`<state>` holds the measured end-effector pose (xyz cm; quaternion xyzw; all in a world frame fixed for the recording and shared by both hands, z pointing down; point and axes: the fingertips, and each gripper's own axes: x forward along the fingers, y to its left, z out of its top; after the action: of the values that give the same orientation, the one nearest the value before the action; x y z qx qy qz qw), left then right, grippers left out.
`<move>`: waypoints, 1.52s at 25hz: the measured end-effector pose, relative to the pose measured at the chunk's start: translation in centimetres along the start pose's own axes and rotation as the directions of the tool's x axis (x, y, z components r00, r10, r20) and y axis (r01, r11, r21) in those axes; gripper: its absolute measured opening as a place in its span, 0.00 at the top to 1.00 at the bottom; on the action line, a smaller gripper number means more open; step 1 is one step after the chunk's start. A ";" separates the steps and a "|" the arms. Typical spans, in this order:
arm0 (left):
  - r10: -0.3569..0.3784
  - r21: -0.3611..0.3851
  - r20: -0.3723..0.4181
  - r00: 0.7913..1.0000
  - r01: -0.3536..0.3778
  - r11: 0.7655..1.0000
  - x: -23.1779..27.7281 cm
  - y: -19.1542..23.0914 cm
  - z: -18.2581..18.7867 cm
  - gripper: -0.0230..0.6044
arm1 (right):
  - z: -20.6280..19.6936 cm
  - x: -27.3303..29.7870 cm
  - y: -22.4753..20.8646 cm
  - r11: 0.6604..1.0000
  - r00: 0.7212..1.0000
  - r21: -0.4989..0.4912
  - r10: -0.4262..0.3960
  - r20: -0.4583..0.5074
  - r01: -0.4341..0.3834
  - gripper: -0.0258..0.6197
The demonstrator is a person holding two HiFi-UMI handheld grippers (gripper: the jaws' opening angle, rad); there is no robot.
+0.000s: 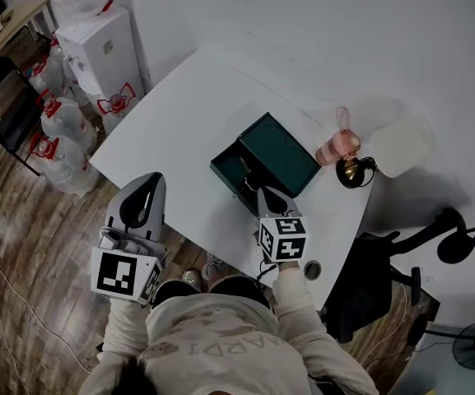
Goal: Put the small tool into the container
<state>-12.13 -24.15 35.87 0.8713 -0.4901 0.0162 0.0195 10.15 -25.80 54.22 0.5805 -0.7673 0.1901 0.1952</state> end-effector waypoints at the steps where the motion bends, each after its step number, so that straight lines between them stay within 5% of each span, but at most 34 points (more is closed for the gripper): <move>1: -0.004 0.003 0.002 1.000 0.004 1.000 -0.1 -0.2 0.2 0.96 | 0.3 -0.5 0.1 1.000 1.000 0.011 -0.004 0.014 0.004 0.95; 38: -0.150 0.056 0.076 0.986 0.146 0.988 -5.2 -6.0 3.1 0.96 | 7.3 -16.9 3.7 0.993 0.926 -0.024 -0.095 0.365 0.112 0.94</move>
<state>-9.68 -16.80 32.37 0.9055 -0.4238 -0.0078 -0.0211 10.18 -14.81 38.99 0.6408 -0.7625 0.0519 0.0725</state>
